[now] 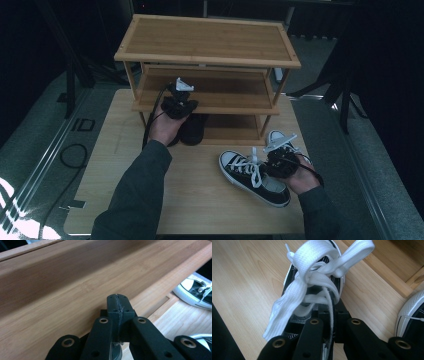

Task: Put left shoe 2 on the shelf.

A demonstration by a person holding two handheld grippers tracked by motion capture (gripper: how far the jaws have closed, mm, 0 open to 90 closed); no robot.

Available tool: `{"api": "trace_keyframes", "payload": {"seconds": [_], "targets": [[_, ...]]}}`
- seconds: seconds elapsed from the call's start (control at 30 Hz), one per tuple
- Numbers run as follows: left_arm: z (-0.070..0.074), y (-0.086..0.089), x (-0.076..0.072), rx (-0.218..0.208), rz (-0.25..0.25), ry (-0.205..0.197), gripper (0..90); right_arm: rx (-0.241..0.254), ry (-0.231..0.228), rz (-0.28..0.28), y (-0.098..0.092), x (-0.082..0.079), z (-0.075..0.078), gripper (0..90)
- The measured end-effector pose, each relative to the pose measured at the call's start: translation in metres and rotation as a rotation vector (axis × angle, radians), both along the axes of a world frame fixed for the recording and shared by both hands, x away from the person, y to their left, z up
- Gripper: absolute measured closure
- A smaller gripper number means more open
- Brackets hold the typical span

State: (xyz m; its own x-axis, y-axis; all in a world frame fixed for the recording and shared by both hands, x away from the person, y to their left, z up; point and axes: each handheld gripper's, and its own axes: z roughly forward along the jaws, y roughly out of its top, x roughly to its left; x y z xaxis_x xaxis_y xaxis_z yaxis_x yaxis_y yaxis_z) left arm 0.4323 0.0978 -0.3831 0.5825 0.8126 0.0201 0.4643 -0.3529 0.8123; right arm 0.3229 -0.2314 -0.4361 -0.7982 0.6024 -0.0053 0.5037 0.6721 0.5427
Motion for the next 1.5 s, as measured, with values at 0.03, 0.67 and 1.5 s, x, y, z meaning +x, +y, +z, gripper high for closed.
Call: {"api": "trace_keyframes", "payload": {"seconds": [0.03,0.67,1.5], "targets": [[0.000,0.000,0.002,0.002,0.003,0.003,89.6,0.004,-0.001,0.002,0.000,0.000,0.001,88.2],[-0.003,0.000,0.011,-0.007,0.031,0.023,89.8,0.071,-0.021,0.008,0.004,0.006,0.018,88.2],[-0.006,0.001,0.010,-0.031,0.038,0.012,90.0,0.138,-0.083,0.014,0.006,0.014,0.059,88.2]]}}
